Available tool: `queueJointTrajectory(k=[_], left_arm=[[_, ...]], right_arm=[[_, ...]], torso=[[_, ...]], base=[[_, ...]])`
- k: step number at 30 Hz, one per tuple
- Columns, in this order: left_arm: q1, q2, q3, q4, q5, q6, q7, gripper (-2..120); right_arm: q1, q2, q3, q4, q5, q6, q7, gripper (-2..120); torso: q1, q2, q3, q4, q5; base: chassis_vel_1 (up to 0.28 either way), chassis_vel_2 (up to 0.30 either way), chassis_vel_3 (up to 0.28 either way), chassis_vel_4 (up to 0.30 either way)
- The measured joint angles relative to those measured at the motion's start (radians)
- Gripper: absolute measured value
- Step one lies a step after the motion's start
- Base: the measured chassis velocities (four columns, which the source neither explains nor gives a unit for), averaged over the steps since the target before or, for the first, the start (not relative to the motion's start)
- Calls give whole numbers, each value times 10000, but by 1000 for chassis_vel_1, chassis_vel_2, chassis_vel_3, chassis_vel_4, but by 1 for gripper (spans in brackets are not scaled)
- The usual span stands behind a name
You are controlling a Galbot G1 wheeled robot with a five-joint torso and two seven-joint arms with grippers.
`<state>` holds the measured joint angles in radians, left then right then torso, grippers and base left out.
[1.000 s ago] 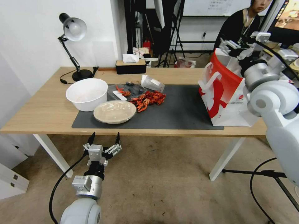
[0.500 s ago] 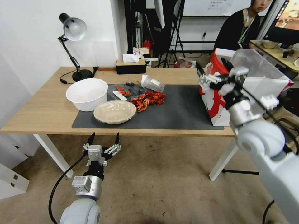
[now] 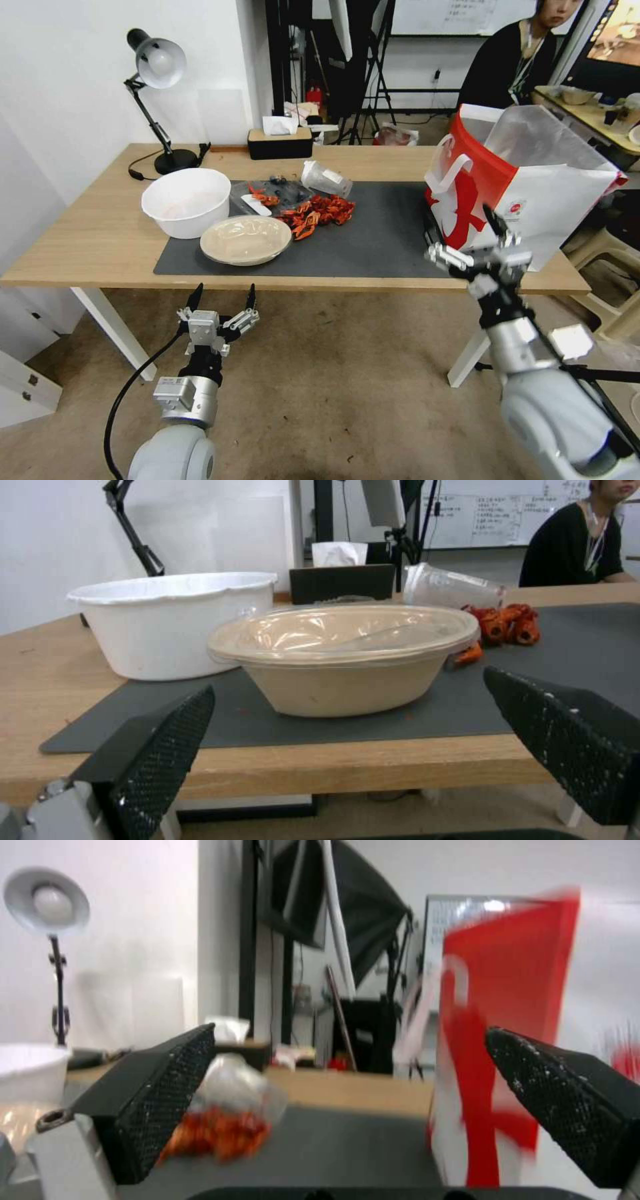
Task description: Pick up the trash from the table and place it into the takeout bag.
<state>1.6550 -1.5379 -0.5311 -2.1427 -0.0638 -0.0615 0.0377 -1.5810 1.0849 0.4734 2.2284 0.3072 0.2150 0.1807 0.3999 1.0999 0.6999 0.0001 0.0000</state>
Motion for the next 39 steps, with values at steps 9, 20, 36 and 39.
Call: queueJointTrajectory(k=[9,20,36,39], left_arm=[[5,6,-32,12,1,-62,-10,100],[10,-4,-17,58,24,-124,-12,100],[27,-15,-24,47,40,-131,-5,100],[12,-15,-13,47,47,-122,1,100]], right_arm=[[-1201,640,-514,-1126,-557,1107,-111,100],[-1237,861,-696,-1611,-591,1470,-114,100],[1850,-176,-952,-1017,1013,-1037,424,100],[3158,-768,-1143,-1390,2024,-1806,436,100]], torso=[[0,1,0,-2,-1],[2,1,1,-1,0],[2,1,2,2,1],[2,1,2,0,1]], base=[[0,0,0,0],[0,0,0,0],[0,0,0,0],[0,0,0,0]])
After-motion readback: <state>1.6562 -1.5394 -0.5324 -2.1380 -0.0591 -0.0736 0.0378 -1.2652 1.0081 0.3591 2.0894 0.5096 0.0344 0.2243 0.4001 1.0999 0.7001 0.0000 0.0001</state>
